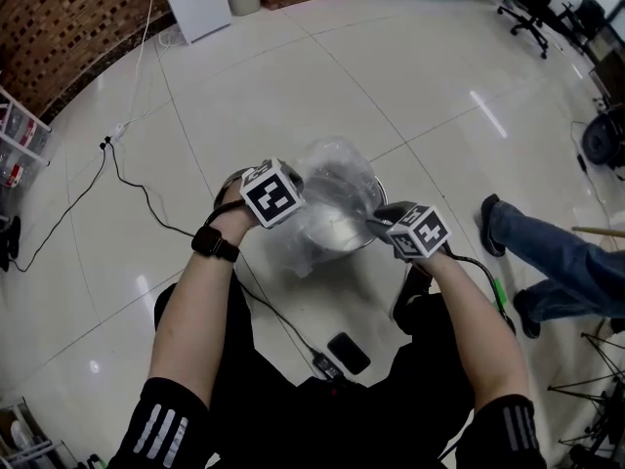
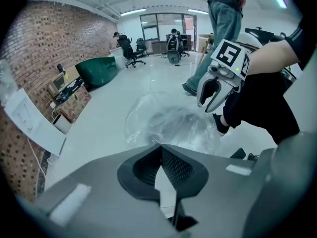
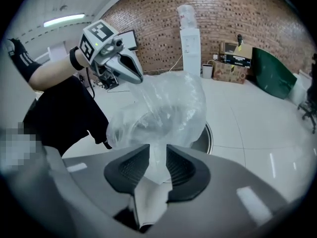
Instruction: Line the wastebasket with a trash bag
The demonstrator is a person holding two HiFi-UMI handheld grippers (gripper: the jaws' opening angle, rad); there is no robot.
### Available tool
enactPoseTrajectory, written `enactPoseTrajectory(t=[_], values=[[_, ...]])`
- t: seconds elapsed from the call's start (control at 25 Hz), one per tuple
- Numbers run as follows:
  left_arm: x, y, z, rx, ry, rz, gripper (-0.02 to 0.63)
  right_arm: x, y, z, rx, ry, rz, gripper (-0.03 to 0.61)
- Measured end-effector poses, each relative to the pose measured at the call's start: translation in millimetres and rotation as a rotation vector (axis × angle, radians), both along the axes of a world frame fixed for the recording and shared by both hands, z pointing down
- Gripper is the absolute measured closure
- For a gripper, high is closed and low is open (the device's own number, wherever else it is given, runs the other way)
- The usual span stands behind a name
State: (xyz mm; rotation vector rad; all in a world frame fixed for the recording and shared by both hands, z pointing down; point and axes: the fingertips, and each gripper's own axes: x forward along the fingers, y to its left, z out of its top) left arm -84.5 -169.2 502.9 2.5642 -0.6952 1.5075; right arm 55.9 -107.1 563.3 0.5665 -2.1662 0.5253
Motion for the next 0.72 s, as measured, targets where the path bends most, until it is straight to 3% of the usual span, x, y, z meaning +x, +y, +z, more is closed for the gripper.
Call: enactPoseTrajectory(t=[0.2,0.32,0.48,0.72], values=[[19.4,9.3,1.9,-0.02,0.007,0.04,0.62,15.1,-0.4,-41.4,0.043,0.021,-0.093,0.434],[29.4,20.0,4.8,-0.034,0.009,0.088,0.62,30.9,-28.8,-70.1,0.135,-0.006,-0.036,0.428],[43.4,34.2,10.4,-0.052,0.001,0.142,0.62,26.7,-72.1,-97.5,0.217,-0.134,0.08,0.428],[68.9,54.5,17.7,-0.086,-0.005,0.246,0.618,3.2,-100.2,-69.9,0.252,-0.092,0.048,0.428]])
